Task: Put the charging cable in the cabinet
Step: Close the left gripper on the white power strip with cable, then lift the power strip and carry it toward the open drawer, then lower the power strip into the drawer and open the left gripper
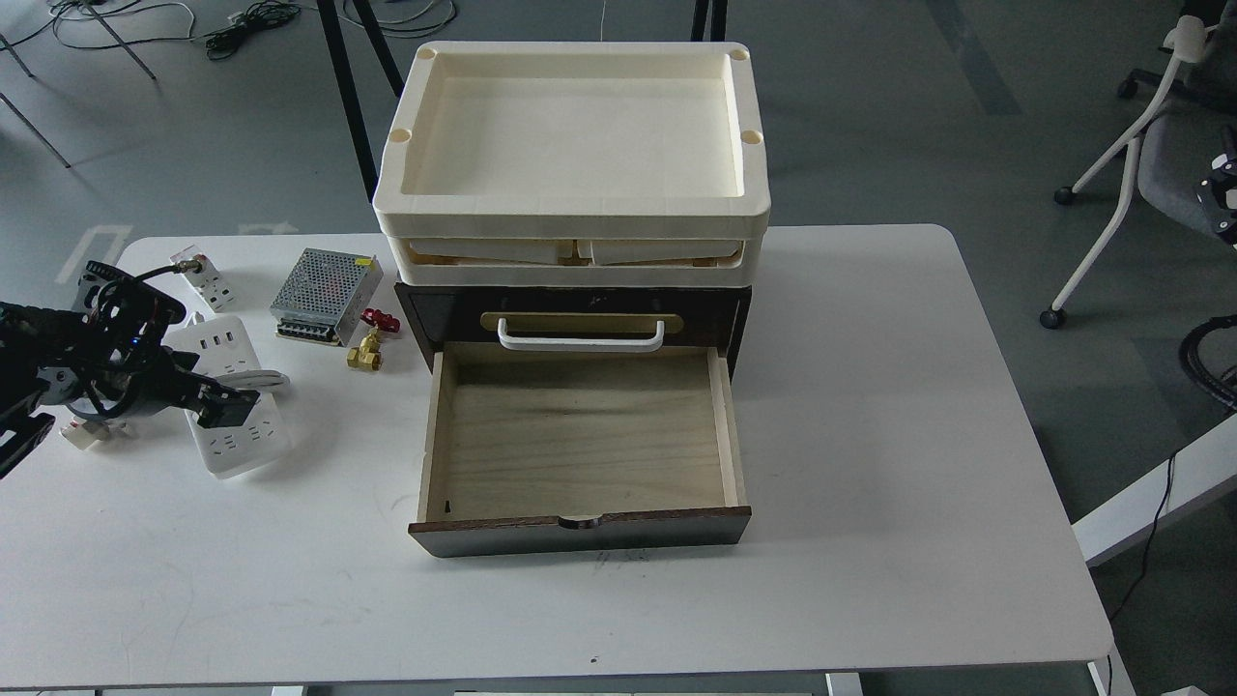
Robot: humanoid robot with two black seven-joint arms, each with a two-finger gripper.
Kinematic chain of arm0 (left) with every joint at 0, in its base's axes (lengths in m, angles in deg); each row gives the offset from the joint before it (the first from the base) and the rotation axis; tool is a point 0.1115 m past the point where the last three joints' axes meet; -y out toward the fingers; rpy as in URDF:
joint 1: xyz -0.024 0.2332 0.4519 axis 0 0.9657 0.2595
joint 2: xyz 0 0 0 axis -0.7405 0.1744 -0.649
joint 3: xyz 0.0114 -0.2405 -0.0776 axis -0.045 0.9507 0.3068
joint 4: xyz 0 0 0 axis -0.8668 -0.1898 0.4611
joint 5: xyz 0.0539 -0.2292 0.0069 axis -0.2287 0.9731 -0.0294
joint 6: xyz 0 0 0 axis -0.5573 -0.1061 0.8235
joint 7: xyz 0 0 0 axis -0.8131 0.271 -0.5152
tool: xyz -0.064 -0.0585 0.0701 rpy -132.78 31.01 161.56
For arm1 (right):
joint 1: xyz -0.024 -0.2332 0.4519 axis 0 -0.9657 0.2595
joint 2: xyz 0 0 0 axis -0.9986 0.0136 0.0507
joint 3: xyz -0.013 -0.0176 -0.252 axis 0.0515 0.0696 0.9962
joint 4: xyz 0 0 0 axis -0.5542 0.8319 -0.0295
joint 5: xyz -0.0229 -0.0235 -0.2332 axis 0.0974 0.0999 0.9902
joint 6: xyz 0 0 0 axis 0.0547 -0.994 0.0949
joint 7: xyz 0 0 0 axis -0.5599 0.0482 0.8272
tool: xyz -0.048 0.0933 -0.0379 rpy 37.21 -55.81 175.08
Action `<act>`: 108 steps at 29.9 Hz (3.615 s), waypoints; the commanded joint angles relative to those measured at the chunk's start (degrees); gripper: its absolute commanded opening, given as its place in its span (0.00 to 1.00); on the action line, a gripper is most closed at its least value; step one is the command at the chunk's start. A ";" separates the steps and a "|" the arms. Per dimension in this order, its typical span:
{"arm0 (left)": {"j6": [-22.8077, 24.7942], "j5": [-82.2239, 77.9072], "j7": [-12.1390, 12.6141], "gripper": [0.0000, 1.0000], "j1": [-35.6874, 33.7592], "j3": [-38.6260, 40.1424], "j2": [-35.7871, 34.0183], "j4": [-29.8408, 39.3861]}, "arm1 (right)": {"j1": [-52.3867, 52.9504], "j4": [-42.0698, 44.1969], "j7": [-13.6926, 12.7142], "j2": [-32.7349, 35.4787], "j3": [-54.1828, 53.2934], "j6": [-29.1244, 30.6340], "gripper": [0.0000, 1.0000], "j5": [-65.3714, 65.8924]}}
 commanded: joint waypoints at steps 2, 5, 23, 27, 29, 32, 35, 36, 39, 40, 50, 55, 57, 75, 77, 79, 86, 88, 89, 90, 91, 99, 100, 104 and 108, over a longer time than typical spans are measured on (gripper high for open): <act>-2.41 0.00 0.00 0.87 -0.17 -0.55 1.06 -2.58 | 0.00 -0.06 0.00 0.01 0.16 0.00 0.99 0.00; -2.68 0.00 0.00 0.79 -0.08 -1.78 1.41 -2.67 | 0.00 -0.06 0.00 0.00 0.24 0.00 0.99 0.00; -4.79 0.00 0.00 0.67 0.01 -2.04 1.50 -2.49 | -1.05 0.72 0.00 -0.17 -0.37 0.00 0.99 0.00; -4.79 0.00 0.00 0.63 0.71 -2.13 1.59 -2.06 | -0.96 1.17 0.00 -0.08 -0.28 0.00 0.99 0.00; -4.87 0.00 0.00 0.60 0.80 -2.13 1.59 -1.97 | -0.96 1.25 0.00 -0.17 -0.19 0.00 0.99 0.00; -4.96 0.00 0.00 0.44 0.71 -2.04 1.59 -1.88 | -1.05 1.17 0.00 -0.17 -0.19 0.00 0.99 0.00; -5.31 0.00 0.00 0.05 0.45 -2.13 1.59 -1.70 | -1.05 1.25 0.00 -0.17 -0.28 0.00 0.99 0.00; -5.92 0.00 0.00 0.03 0.45 -2.04 1.59 -1.70 | -1.05 1.25 0.00 -0.17 -0.28 0.00 0.99 0.00; -7.07 0.00 0.00 0.00 0.27 -2.22 1.50 -1.44 | -1.05 1.25 0.00 -0.17 -0.28 0.00 0.99 0.00; -7.16 0.00 0.00 0.00 0.18 -2.83 1.41 -1.27 | -1.05 1.25 0.00 -0.17 -0.28 0.00 0.99 0.00; -7.77 0.00 0.00 0.00 -4.91 -4.59 -1.04 1.71 | -1.93 1.34 0.00 -0.17 -0.46 0.00 0.99 0.00; -5.76 0.00 0.00 0.00 -6.76 -4.33 -8.85 9.62 | -2.02 1.43 0.00 -0.17 -0.55 0.00 0.99 0.00; -2.17 0.00 0.00 0.00 -7.02 -4.24 -13.50 15.84 | -2.02 1.43 0.00 -0.17 -0.46 0.00 0.99 0.00; 13.81 37.17 0.00 0.00 -7.29 -3.54 -44.83 71.60 | -1.93 3.80 -0.35 -0.43 0.16 0.00 0.99 0.00; 13.81 44.46 0.00 0.00 -7.38 -3.45 -41.67 71.60 | -1.93 3.89 -0.35 -0.35 0.16 0.00 0.99 0.00; 13.81 50.62 0.00 0.00 -7.29 -2.92 -37.63 71.42 | -1.93 3.98 -0.35 -0.35 0.16 0.00 0.99 0.00; 13.81 60.75 0.00 0.00 -7.03 -2.75 -22.17 63.62 | -1.93 4.77 -0.35 -0.35 0.16 0.00 0.99 0.00; 13.41 60.93 0.00 0.00 -6.59 -2.75 -18.12 60.10 | -2.02 4.77 -0.35 -0.35 0.16 0.00 0.99 0.00; 13.15 60.84 0.00 0.00 -6.24 -3.01 -16.01 57.91 | -2.02 4.86 -0.35 -0.43 0.24 0.00 0.99 0.00; 13.06 60.84 0.00 0.00 -5.97 -3.18 -14.25 56.15 | -2.02 5.12 -0.35 -0.35 0.24 0.00 0.99 0.00; 12.97 60.84 0.00 0.00 -5.27 -3.27 -12.67 54.21 | -2.02 5.30 -0.35 -0.35 0.24 0.00 0.99 0.00; 12.62 60.49 0.00 0.00 -2.54 -3.27 -7.12 45.15 | -3.60 5.47 -0.35 -0.35 0.07 0.00 0.99 0.00; 12.62 60.49 0.00 0.00 -2.54 -3.27 -6.59 44.45 | -3.60 5.47 -0.35 -0.35 0.07 0.00 0.99 0.00; 11.65 60.14 0.00 0.00 -1.05 -3.36 -3.60 40.23 | -3.60 5.47 -0.26 -0.35 0.16 0.00 0.99 0.00; 11.56 59.96 0.00 0.00 0.61 -3.63 -3.07 39.17 | -3.69 5.47 -0.26 -0.35 -0.02 0.00 0.99 0.00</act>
